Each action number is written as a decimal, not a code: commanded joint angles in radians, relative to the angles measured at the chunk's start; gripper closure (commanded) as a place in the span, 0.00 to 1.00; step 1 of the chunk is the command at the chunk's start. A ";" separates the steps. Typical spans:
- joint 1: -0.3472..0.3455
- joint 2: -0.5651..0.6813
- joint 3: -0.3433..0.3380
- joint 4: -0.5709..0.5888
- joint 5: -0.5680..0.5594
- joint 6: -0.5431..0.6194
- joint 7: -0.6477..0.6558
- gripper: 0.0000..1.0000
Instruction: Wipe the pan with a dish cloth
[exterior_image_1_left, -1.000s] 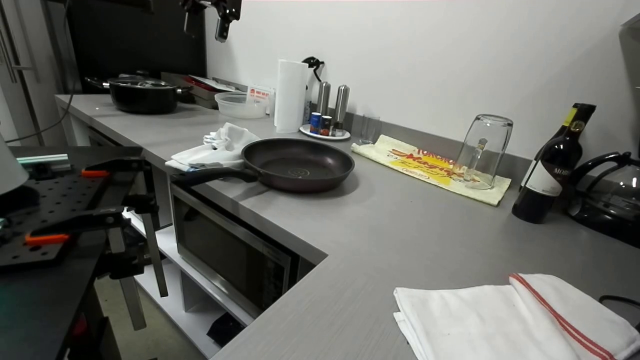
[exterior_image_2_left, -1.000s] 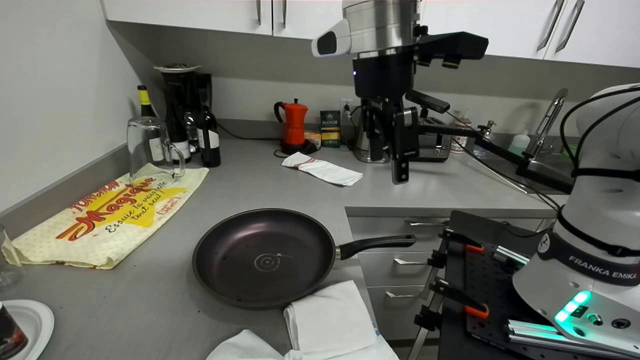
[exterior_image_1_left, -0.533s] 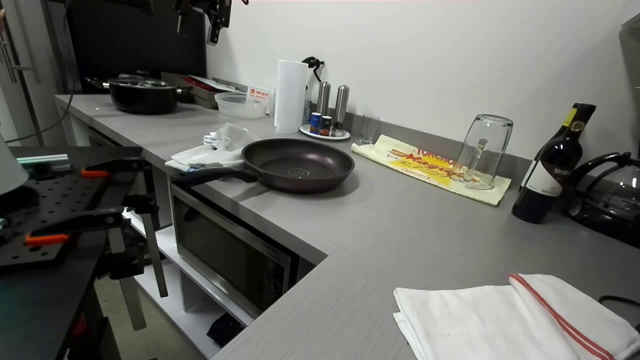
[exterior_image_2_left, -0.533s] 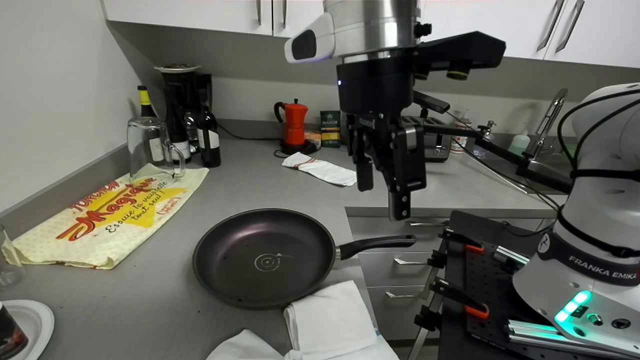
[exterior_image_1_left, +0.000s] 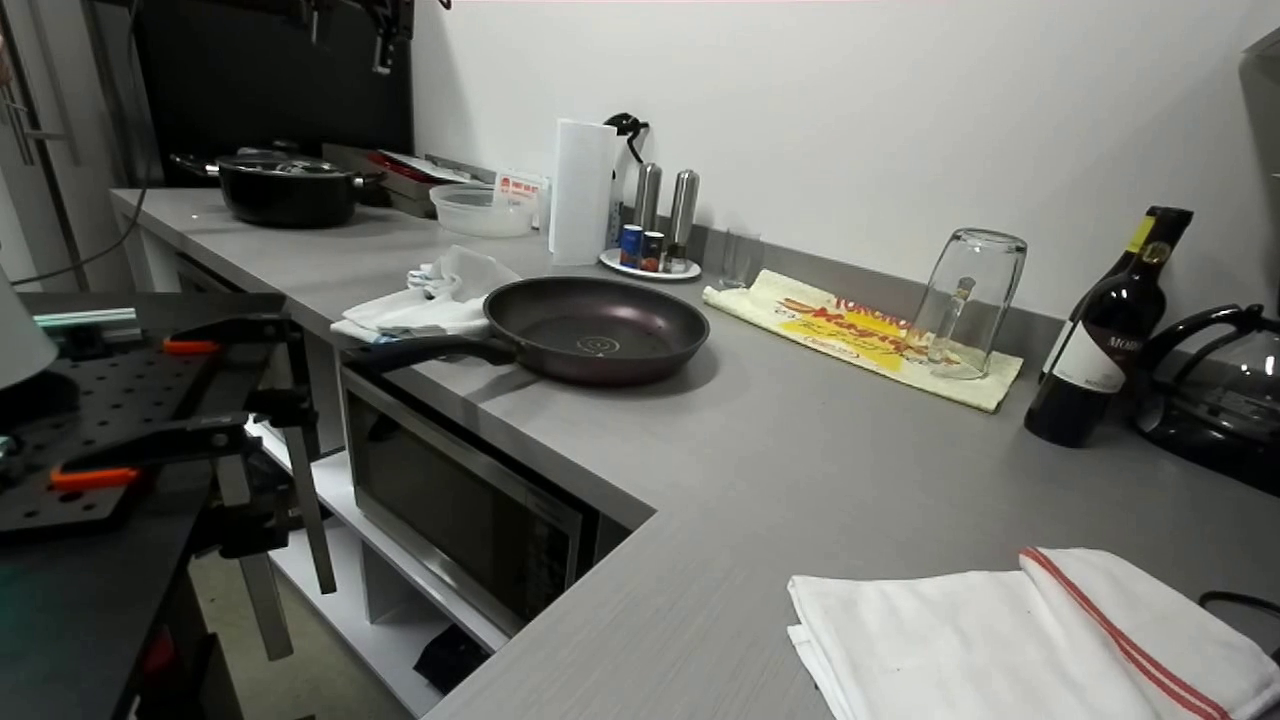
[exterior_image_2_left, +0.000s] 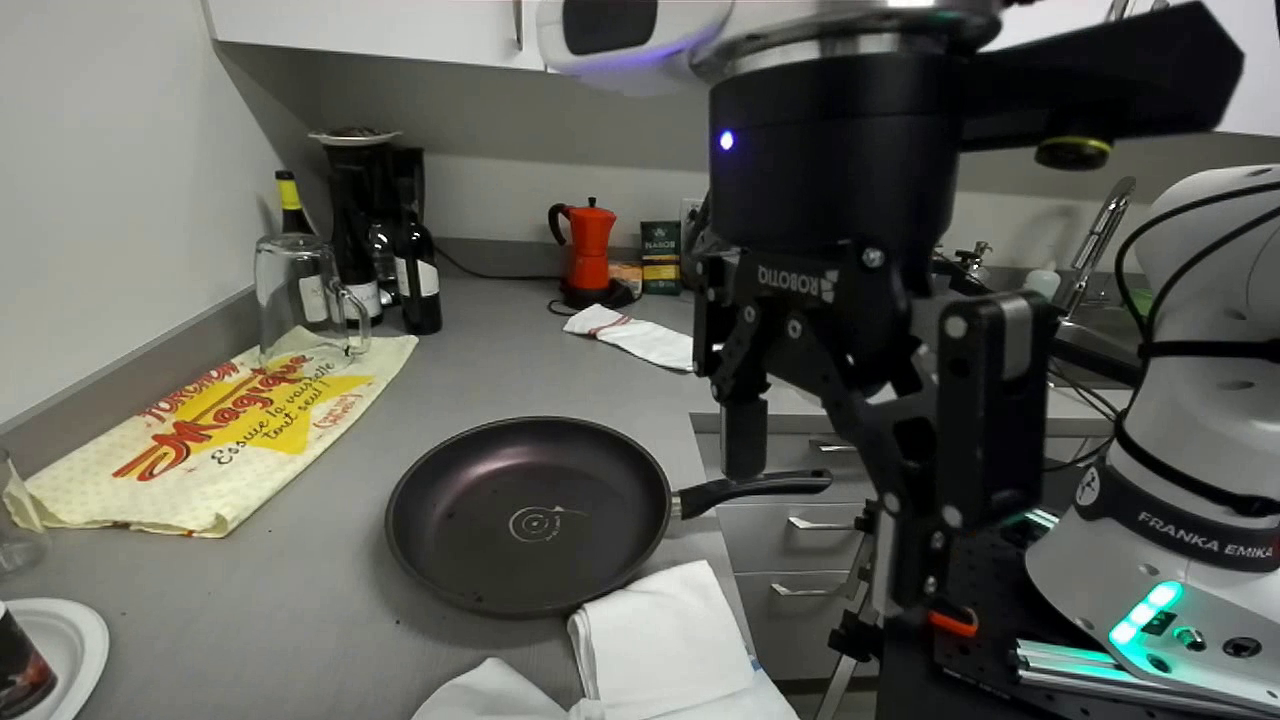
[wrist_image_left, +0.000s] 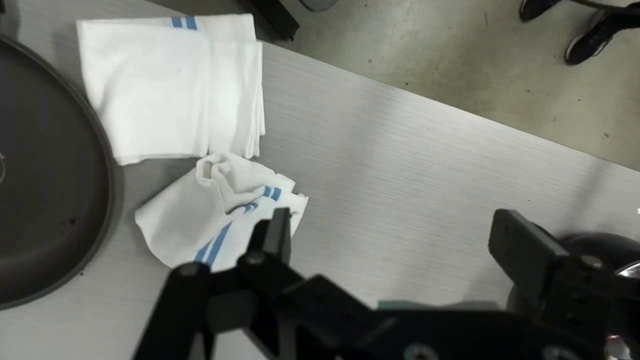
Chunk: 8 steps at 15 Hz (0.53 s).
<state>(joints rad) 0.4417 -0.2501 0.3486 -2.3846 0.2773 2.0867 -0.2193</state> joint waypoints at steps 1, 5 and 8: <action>0.027 0.014 0.024 -0.054 0.026 0.143 -0.028 0.00; 0.040 0.080 0.042 -0.105 0.004 0.337 -0.031 0.00; 0.029 0.157 0.043 -0.114 -0.024 0.435 -0.035 0.00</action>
<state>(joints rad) 0.4765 -0.1636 0.3914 -2.4960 0.2725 2.4356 -0.2342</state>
